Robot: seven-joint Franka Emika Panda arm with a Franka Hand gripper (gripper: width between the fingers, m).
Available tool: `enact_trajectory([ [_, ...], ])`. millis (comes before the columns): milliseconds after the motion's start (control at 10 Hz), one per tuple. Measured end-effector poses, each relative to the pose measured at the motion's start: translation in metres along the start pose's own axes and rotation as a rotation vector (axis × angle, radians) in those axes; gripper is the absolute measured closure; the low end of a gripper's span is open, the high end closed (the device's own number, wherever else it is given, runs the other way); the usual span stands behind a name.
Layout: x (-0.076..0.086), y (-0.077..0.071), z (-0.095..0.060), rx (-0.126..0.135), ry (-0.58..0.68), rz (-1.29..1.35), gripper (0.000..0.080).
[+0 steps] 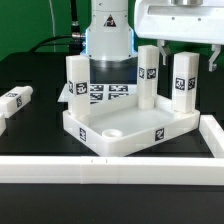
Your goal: Assemble desk
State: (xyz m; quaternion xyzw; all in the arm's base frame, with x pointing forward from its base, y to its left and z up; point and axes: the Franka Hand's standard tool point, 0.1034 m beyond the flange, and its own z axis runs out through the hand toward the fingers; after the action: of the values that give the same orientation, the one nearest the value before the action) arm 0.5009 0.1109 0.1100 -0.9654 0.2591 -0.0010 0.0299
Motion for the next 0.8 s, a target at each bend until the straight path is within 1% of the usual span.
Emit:
enact_trajectory([
  [700,-0.0007,0.0021,0.0024,-0.003,-0.001,-0.661,0.015],
  [800,-0.0004,0.0023,0.0022,-0.01,0.0,-0.744,0.015],
])
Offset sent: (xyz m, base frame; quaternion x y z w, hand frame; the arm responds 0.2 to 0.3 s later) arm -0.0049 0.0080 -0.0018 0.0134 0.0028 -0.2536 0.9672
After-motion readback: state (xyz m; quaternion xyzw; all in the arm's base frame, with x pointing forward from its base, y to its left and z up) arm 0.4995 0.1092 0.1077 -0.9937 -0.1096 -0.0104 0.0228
